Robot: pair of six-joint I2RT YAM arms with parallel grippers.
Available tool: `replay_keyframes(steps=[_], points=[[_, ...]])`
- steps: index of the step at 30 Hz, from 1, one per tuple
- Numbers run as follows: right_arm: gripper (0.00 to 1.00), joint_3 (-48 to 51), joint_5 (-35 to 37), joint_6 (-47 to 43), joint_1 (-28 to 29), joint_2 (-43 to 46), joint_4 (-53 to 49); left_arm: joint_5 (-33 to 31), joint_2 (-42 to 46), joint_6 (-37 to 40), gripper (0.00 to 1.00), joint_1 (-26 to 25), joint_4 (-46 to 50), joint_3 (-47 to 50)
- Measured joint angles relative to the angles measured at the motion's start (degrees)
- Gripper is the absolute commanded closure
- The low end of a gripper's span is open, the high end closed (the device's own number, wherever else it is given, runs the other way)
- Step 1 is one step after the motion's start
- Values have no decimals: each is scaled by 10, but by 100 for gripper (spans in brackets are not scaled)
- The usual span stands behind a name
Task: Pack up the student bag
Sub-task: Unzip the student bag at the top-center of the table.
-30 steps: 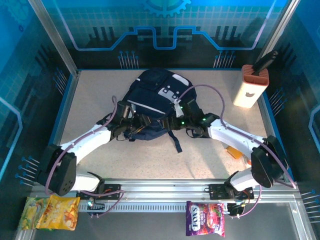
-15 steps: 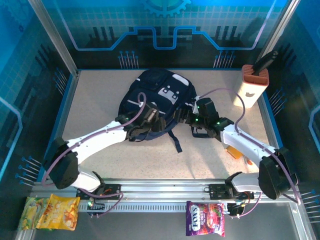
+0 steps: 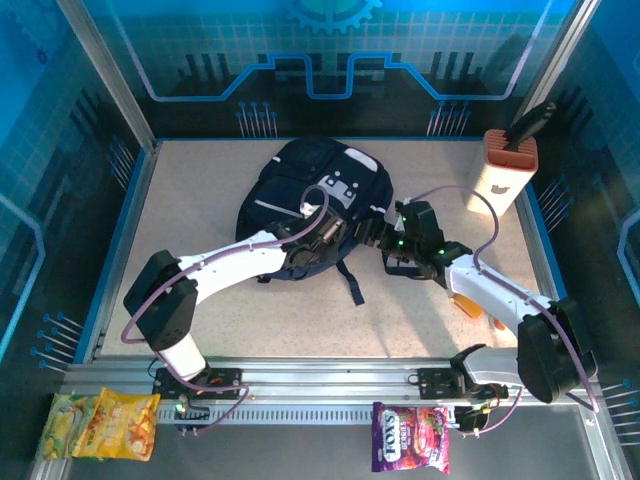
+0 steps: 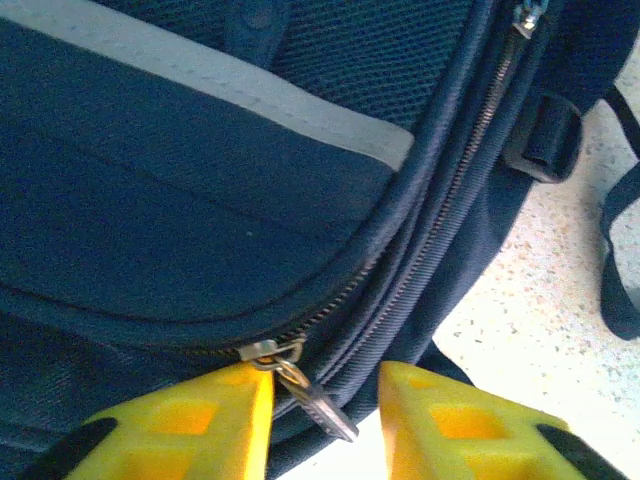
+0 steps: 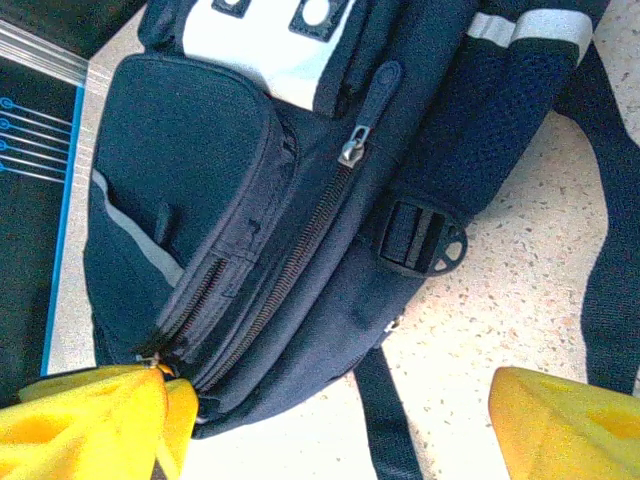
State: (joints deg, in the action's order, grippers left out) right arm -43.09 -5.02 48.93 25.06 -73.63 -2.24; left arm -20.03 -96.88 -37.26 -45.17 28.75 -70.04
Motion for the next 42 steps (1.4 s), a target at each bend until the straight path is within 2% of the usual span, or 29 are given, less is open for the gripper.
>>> replay_keyframes(steps=[5, 8, 15, 20, 27, 37, 42], points=[[18, 0, -7, 9, 0, -5, 10, -13, 0, -2, 85, 0, 10, 0], [19, 0, -13, 15, 0, -14, 13, -16, 0, -4, 100, 0, 12, 0], [29, 5, -24, 71, 0, -27, 32, 6, 6, 23, 100, 0, -20, 18], [36, 9, -46, 125, 0, -45, 69, 65, 15, 66, 100, 1, -69, 32], [52, -23, -87, 175, -18, -107, 88, 138, 9, 103, 100, 1, -114, 17], [60, -89, -139, 189, -38, -190, 109, 154, -12, 104, 100, 1, -121, 0], [73, -95, -145, 175, -39, -201, 101, 155, -14, 104, 100, 1, -120, 0]])
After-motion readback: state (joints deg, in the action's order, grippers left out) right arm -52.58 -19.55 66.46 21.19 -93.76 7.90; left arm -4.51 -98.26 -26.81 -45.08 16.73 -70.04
